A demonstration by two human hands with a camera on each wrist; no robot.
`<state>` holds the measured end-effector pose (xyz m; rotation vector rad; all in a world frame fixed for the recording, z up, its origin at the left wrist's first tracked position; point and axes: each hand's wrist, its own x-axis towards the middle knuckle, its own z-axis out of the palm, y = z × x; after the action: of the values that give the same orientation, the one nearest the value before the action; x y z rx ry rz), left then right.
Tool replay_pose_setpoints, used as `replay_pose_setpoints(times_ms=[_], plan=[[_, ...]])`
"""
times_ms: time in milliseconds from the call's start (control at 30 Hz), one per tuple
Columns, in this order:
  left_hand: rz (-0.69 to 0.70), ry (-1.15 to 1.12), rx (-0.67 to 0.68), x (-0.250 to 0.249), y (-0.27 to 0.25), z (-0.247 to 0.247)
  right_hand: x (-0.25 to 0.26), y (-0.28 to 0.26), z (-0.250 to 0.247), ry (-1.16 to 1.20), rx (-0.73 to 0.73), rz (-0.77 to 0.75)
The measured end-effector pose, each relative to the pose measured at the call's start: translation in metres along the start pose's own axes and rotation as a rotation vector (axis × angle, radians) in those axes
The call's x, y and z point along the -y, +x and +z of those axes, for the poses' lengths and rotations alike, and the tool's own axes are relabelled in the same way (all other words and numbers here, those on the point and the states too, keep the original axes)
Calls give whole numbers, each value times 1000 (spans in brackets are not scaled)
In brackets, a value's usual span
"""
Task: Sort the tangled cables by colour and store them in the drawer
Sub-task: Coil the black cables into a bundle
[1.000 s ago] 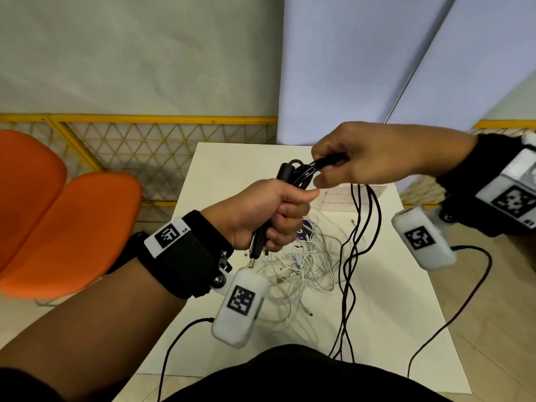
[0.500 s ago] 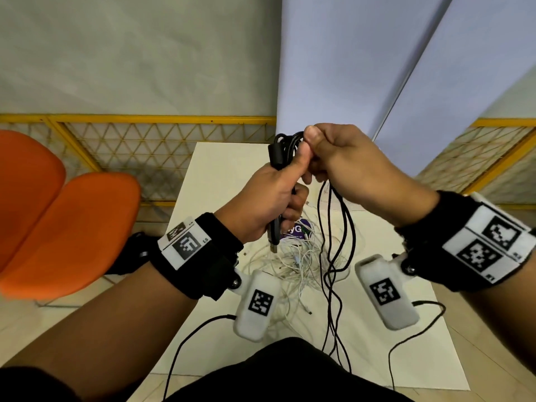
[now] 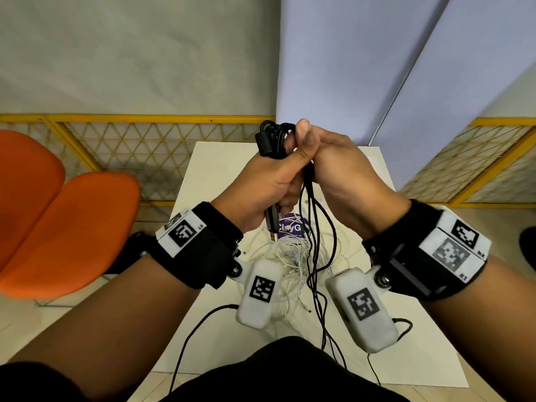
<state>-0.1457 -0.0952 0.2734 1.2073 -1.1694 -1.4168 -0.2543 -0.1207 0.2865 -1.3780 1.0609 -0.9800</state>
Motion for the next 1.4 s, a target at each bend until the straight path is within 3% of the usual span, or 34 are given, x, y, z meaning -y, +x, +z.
replay_pose_setpoints(times_ms=[133,267,500,633,800,1000,1167,1400], plan=[[22,28,76,-1,1,-13,0,2,-8,-40,135,-47],[30,143,68,-7,-3,-20,1,1,-23,-74,253,-122],[-26,258,-4,-11,-1,-17,6,-1,-26,-181,13,-267],[42,325,-26,-12,-1,-14,10,-3,-25,-238,-2,-263],[85,327,-34,-9,1,-10,11,-1,-20,-137,-26,-295],[22,144,17,-9,-3,-11,5,0,-21,-119,110,-172],[6,-2,173,-2,-2,-7,18,-13,-13,-205,428,-17],[-170,165,332,-7,-9,7,25,-9,-4,-197,407,55]])
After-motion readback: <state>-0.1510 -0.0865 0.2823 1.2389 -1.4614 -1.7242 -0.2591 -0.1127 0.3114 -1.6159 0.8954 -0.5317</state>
